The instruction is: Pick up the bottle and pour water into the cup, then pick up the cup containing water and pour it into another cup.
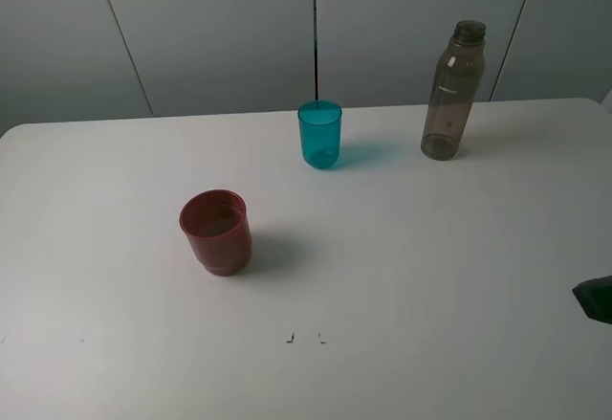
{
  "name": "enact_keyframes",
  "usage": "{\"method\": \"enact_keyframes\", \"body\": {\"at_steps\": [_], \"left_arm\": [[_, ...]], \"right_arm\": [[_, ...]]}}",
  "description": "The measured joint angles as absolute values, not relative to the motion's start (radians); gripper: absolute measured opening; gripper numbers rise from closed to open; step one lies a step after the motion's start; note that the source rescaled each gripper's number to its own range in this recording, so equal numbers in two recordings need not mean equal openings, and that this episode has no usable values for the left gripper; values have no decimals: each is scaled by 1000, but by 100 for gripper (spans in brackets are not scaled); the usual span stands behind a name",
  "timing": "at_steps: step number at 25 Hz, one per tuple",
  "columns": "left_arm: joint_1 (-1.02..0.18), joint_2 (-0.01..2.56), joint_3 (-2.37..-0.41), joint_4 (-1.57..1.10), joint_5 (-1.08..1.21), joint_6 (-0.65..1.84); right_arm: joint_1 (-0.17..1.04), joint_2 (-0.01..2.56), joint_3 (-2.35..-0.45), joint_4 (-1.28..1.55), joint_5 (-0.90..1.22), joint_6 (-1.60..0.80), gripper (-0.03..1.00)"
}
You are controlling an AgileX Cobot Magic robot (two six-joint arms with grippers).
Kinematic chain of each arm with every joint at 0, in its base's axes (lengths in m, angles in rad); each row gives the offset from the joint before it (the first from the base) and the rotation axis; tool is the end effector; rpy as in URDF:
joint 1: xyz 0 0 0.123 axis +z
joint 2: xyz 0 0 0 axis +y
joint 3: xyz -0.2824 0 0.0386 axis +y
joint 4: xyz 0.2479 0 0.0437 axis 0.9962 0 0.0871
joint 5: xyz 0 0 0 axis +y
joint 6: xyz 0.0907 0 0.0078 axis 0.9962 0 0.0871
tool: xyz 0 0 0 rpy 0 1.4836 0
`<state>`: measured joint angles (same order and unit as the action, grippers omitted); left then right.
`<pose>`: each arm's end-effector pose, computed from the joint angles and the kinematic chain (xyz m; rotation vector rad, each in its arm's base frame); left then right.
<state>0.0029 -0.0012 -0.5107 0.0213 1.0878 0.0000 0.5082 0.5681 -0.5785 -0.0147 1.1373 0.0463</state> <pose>-0.0074 0.0017 0.2780 -0.0045 2.0594 0.0273 0.0671 0.0360 0.2752 -0.6033 2.5509 0.1762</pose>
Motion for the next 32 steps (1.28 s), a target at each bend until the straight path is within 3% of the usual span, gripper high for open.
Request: {"method": "enact_keyframes", "body": {"at_steps": [8,23,32], "left_arm": [[3,-1,-511,21,1088,0],[3,-1,-511,21,1088,0],[3,-1,-511,21,1088,0]], "right_arm": [[508,285,-513,-15,1099,29,100],[503,39,-513,-86,1097,100,100],[238,0,-513,-91,1097,114,100]]}}
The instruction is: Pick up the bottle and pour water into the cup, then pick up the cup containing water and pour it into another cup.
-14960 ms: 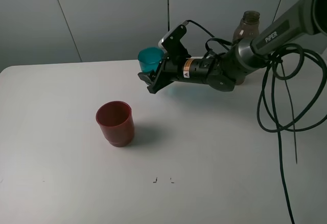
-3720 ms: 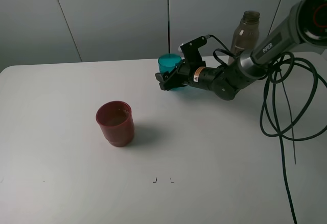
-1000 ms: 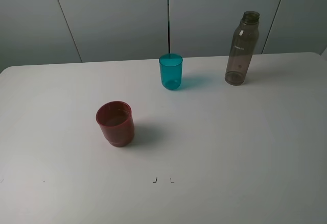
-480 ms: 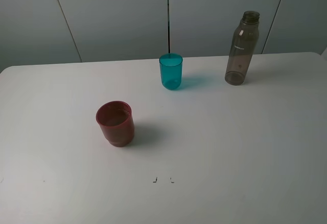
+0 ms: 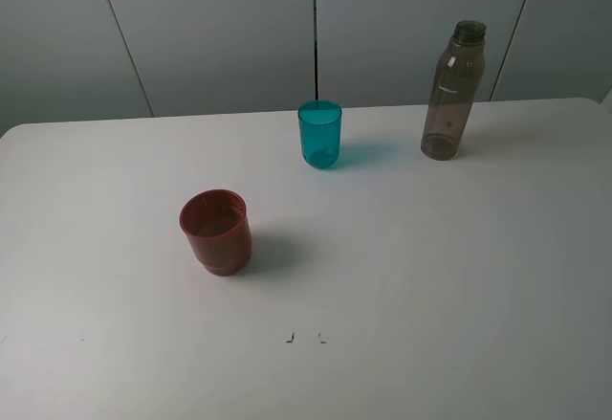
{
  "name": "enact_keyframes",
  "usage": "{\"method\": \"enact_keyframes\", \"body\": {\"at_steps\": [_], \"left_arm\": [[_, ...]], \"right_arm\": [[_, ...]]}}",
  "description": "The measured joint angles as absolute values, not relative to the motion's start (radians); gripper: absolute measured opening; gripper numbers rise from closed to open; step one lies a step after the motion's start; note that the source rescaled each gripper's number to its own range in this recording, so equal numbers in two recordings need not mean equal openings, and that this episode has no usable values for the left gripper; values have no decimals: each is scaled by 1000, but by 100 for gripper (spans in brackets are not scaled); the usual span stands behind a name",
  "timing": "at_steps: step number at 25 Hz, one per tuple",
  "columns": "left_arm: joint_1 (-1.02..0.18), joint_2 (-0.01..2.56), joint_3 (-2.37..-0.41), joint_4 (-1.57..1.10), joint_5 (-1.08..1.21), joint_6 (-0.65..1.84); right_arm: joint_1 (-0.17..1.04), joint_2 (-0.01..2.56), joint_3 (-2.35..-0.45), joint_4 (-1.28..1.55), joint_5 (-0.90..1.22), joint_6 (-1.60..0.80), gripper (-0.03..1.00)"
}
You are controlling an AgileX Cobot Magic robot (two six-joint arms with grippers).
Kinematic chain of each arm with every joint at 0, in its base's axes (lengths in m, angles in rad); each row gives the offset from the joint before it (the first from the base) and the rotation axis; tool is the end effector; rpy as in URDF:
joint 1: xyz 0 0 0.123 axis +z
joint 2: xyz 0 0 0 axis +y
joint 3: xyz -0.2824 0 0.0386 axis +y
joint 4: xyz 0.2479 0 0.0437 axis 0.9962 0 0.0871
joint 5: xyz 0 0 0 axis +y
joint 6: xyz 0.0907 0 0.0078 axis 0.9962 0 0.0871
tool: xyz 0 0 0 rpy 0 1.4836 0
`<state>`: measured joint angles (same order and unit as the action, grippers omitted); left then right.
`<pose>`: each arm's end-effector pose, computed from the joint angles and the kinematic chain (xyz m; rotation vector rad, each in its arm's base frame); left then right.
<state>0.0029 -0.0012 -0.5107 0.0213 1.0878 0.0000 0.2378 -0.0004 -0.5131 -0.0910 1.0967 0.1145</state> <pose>-0.0074 0.0017 0.2780 -0.0045 2.0594 0.0273 -0.0062 -0.0091 0.2782 -0.1203 2.0616 0.1081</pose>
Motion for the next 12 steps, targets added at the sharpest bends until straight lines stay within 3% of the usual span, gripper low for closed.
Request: {"method": "enact_keyframes", "body": {"at_steps": [5,12], "left_arm": [[3,-1,-511,21,1088,0],[3,-1,-511,21,1088,0]], "right_arm": [[97,0,-513,-89,1097,100,100],[70,0,-513,-87,1097,93,100]]}}
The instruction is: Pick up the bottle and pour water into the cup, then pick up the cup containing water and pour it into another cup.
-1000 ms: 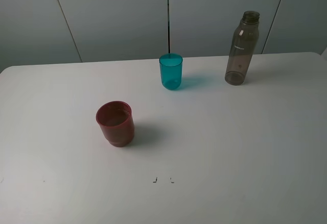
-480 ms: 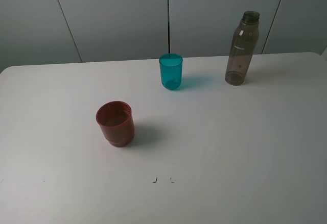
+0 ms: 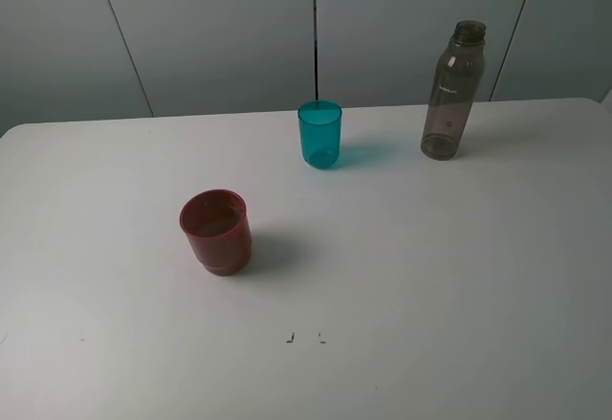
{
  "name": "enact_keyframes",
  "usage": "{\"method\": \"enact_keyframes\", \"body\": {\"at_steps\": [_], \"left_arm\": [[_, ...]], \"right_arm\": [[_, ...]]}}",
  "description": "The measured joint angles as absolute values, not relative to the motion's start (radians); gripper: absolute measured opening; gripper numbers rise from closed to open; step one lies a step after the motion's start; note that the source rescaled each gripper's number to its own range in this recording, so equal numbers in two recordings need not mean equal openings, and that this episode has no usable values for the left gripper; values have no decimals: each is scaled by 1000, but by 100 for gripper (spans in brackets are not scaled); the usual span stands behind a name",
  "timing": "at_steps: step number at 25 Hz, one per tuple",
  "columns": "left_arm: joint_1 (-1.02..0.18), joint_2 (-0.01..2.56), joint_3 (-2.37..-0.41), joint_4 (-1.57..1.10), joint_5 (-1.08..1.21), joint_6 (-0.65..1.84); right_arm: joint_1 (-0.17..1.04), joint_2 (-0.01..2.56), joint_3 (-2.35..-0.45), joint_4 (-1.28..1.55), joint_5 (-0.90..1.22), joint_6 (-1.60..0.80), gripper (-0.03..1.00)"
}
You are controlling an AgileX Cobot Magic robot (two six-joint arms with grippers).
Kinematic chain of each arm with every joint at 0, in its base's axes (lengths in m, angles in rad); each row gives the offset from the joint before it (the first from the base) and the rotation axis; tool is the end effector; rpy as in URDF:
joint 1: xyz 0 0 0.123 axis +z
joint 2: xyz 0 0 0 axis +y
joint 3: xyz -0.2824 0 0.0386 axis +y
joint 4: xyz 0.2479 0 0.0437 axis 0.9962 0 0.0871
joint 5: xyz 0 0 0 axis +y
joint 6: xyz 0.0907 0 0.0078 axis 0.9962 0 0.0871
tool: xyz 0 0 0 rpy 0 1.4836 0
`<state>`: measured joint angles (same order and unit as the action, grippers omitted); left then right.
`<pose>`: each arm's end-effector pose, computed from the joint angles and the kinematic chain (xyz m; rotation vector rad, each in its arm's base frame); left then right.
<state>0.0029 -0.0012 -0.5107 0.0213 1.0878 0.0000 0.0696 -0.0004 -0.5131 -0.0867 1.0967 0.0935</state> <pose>-0.0074 0.0017 0.2780 -0.0045 2.0594 0.0273 -0.0076 -0.0076 0.2781 0.0313 2.0634 -0.0035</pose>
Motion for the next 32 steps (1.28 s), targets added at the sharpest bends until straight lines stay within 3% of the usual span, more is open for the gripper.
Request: {"method": "enact_keyframes", "body": {"at_steps": [32], "left_arm": [[3,-1,-511,21,1088,7]], "right_arm": [[70,0,-513,-87,1097,93,100]]}}
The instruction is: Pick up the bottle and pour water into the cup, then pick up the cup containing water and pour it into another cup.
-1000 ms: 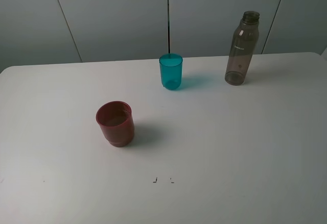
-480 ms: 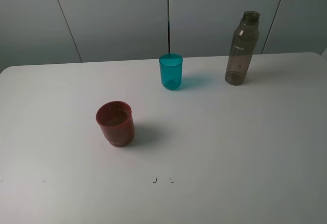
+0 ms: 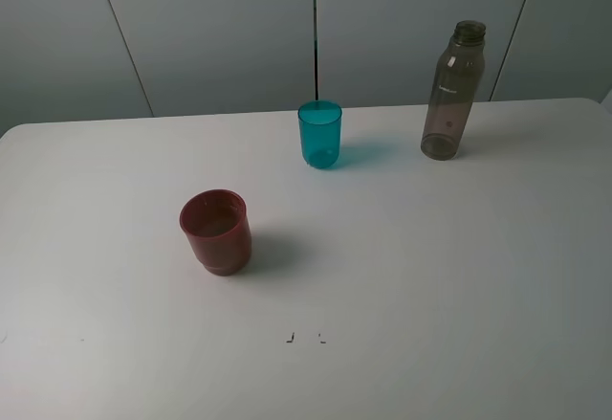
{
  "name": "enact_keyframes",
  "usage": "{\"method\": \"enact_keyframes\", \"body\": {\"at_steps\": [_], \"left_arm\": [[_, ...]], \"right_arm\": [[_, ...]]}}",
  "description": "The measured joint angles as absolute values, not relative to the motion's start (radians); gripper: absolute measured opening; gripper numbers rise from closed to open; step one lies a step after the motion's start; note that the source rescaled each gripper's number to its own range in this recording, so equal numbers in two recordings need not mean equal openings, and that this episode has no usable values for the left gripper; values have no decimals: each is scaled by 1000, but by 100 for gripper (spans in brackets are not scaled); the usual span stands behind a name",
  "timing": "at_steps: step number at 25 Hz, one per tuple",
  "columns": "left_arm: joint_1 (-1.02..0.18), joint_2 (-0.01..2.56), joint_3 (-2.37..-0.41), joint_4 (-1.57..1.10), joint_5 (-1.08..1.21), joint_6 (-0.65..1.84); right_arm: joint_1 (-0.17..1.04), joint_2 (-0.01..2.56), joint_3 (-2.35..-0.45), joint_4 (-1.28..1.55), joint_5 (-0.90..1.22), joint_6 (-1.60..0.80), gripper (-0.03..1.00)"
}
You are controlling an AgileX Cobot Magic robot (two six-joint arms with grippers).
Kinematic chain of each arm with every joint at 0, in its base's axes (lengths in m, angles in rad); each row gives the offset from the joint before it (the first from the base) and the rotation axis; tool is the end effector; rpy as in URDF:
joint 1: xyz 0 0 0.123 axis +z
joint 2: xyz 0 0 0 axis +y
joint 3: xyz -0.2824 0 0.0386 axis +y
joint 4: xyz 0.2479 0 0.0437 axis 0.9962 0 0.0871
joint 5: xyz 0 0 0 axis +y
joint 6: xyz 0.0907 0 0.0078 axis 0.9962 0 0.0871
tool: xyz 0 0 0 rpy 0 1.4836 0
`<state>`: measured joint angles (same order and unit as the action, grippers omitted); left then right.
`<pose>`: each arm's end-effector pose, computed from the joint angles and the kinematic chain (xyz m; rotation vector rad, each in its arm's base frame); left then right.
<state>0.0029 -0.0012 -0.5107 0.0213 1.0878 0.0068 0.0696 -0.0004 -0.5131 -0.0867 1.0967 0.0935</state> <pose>-0.0074 0.0017 0.2780 0.0025 2.0595 0.0315 -0.0076 -0.0076 0.2781 0.0313 2.0634 -0.0035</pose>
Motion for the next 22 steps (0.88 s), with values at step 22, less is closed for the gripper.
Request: {"method": "enact_keyframes", "body": {"at_steps": [22], "left_arm": [[3,-1,-511,21,1088,7]], "right_arm": [[-11,0,-513,11,1097,-21,100]]}}
